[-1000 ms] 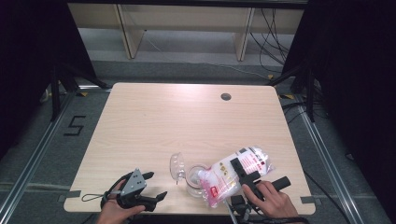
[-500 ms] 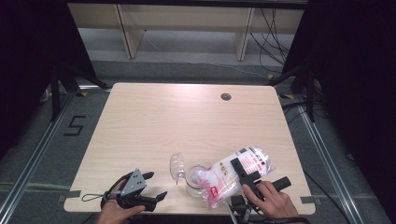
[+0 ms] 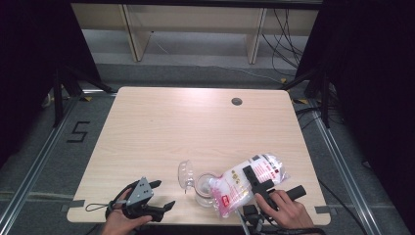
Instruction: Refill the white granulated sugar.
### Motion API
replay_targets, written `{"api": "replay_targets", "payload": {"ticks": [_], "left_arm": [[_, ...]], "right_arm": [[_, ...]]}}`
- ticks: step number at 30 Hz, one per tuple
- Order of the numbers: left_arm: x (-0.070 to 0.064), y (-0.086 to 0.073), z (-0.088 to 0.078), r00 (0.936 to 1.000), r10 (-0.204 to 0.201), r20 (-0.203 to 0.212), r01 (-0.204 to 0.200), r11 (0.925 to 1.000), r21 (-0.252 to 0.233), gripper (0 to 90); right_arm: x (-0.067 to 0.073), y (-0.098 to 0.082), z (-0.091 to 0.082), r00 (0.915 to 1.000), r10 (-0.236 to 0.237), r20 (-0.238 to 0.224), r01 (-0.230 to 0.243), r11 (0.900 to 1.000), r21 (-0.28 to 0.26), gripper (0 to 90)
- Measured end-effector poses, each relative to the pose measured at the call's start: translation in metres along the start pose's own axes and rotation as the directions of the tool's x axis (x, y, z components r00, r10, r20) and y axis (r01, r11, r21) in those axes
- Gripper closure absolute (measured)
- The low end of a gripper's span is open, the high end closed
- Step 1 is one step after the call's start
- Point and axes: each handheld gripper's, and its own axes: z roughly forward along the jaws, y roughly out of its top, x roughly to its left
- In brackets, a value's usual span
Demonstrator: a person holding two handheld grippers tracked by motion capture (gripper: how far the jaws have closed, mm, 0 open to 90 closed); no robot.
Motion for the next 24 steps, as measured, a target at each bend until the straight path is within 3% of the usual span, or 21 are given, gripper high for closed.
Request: {"api": "replay_targets", "payload": {"ticks": [4,6,7,9,13,18,24], "left_arm": [[0.0005,0.0,0.0001,1.0,0.006,-0.004,-0.006,1.0,0.006,17.9],[0.0001,-0.0004,0.0009,1.0,0.004,-0.007,-0.004,1.0,-0.005,17.9],[0.0,-0.0004,0.001,1.0,0.004,-0.008,-0.004,1.0,-0.006,17.9],[0.0001,-0.0005,0.0011,1.0,0.004,-0.007,-0.004,1.0,-0.006,17.9],[-0.0006,-0.0003,0.0005,1.0,-0.004,-0.002,0.004,1.0,0.002,17.9],[-0.0005,-0.0003,0.0007,1.0,-0.004,-0.003,0.004,1.0,0.002,17.9],[-0.0004,-0.0003,0.0006,1.0,-0.002,-0.003,0.002,1.0,0.001,17.9]], "right_arm": [[0.0009,-0.0005,-0.0008,0.9997,0.025,-0.005,-0.025,1.0,0.012,48.6],[-0.0011,-0.0009,-0.0004,1.0,0.002,-0.002,-0.002,1.0,0.004,48.6],[0.0003,-0.0011,-0.0013,0.9998,0.019,-0.006,-0.019,1.0,0.017,48.6],[-0.0011,-0.0012,-0.0004,1.0,0.0,-0.002,0.0,1.0,0.007,48.7],[0.0006,-0.0017,-0.0008,0.9999,0.012,-0.008,-0.011,1.0,0.017,48.7],[-0.0014,-0.0012,-0.0002,0.9999,-0.015,-0.004,0.015,1.0,0.01,48.8],[-0.0019,-0.0018,-0.0007,0.9999,-0.012,-0.001,0.012,1.0,0.01,49.0]]}}
